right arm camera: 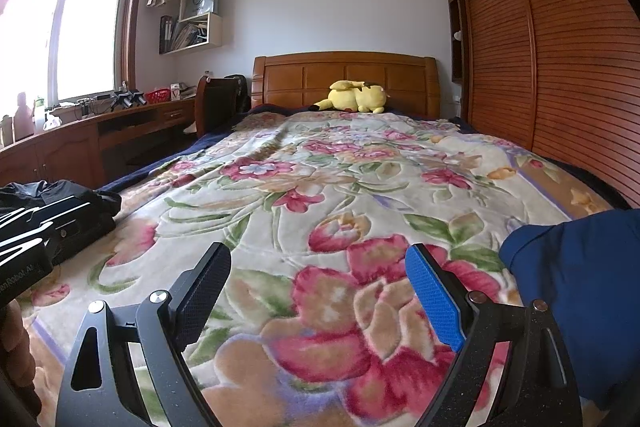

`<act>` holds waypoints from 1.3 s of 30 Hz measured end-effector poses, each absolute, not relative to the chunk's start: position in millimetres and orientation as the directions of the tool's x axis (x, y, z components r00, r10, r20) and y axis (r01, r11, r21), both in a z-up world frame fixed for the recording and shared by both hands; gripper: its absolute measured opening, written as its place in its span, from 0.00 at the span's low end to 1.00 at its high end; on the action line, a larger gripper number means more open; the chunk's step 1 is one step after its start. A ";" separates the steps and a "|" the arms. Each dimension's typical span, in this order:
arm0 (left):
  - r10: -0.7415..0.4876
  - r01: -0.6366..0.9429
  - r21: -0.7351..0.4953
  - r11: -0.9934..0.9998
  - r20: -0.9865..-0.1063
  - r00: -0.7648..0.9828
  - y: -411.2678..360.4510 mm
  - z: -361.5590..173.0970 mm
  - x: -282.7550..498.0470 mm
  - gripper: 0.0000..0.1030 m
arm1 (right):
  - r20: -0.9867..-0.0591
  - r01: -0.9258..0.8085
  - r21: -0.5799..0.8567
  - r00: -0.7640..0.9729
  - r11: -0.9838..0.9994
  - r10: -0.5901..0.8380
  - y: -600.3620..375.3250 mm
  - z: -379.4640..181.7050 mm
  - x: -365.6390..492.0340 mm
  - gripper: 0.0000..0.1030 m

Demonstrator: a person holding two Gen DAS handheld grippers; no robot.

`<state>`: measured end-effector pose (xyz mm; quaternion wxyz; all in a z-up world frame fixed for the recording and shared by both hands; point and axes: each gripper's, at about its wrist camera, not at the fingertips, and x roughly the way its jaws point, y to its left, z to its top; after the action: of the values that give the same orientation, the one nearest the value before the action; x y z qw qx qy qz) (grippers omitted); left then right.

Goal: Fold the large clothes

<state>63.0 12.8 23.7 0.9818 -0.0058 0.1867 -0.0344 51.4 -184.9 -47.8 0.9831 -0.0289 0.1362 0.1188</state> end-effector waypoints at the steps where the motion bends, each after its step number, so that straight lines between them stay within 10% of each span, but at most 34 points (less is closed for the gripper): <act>1: -0.069 0.064 -0.025 0.998 -0.364 0.929 12.8 24.3 62.5 0.35 | -0.275 -0.242 -0.024 0.935 0.970 0.226 -185.0 -47.7 51.2 0.87; 39: -0.062 0.058 -0.022 0.998 -0.354 0.933 12.7 23.8 60.6 0.36 | -0.266 -0.239 -0.014 0.937 0.971 0.227 -190.7 -45.3 49.2 0.87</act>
<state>60.6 12.7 23.8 0.9831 -0.0056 0.1802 -0.0305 49.2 -190.7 -45.3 0.9838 -0.0231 0.1324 0.1183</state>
